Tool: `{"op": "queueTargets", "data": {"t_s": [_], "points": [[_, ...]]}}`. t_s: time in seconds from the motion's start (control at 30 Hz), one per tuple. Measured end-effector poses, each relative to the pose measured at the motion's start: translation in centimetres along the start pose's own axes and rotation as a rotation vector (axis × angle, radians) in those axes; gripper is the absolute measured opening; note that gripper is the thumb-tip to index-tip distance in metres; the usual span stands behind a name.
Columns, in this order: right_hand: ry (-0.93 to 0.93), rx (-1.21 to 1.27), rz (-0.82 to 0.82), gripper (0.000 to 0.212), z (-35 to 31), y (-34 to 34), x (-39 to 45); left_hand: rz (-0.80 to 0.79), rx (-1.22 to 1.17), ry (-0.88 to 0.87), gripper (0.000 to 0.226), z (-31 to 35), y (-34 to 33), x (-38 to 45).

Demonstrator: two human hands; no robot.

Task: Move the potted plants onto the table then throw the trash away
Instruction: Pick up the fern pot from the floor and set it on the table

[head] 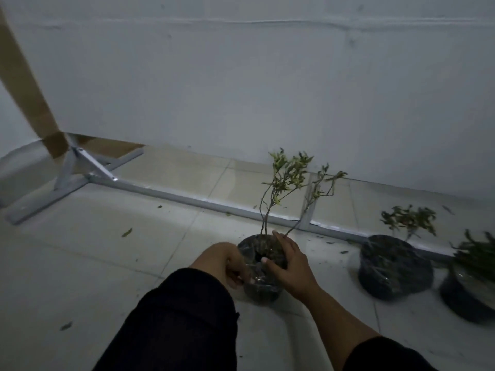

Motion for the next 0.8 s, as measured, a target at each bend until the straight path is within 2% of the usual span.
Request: {"op": "queueTargets", "data": {"t_s": [0.07,0.17,0.2,0.27,0.37,0.47,0.57,0.8], "points": [[0.008,-0.032,-0.003,0.080,1.6,1.3,-0.4,-0.055,0.059,-0.007,0.039,1.5,-2.3,0.2],[-0.006,-0.080,-0.025,0.082,2.5,2.5,-1.1,-0.108,0.029,0.003,0.014,3.0,-4.7,0.6],[-0.034,-0.067,-0.016,0.082,2.9,2.8,-1.0,-0.113,0.020,-0.006,0.013,3.5,-5.3,0.7],[-0.117,0.021,0.042,0.083,3.3,4.0,-0.9,-0.071,0.000,-0.048,0.025,4.7,-5.9,1.3],[-0.295,0.305,0.125,0.083,4.0,5.8,-0.5,-0.010,-0.020,-0.105,0.037,6.2,-6.2,1.5],[-0.395,0.401,0.151,0.063,4.7,6.9,0.0,0.008,-0.041,-0.125,0.039,6.6,-6.5,1.9],[-0.352,0.316,0.203,0.024,4.7,8.0,0.6,0.017,-0.056,-0.129,0.037,6.9,-6.8,2.3],[-0.264,0.144,0.238,0.019,5.8,8.0,1.2,0.019,-0.082,-0.113,0.034,7.6,-6.9,2.8]]}}
Point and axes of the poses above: each hand's wrist, its own x-axis towards the middle knuckle, its own y-axis out of the back of the hand, z = x × y, the point moved 9 cm from there along x, towards the middle knuckle, and after that the axes turned 14 degrees about z, right-handed, at the moved point
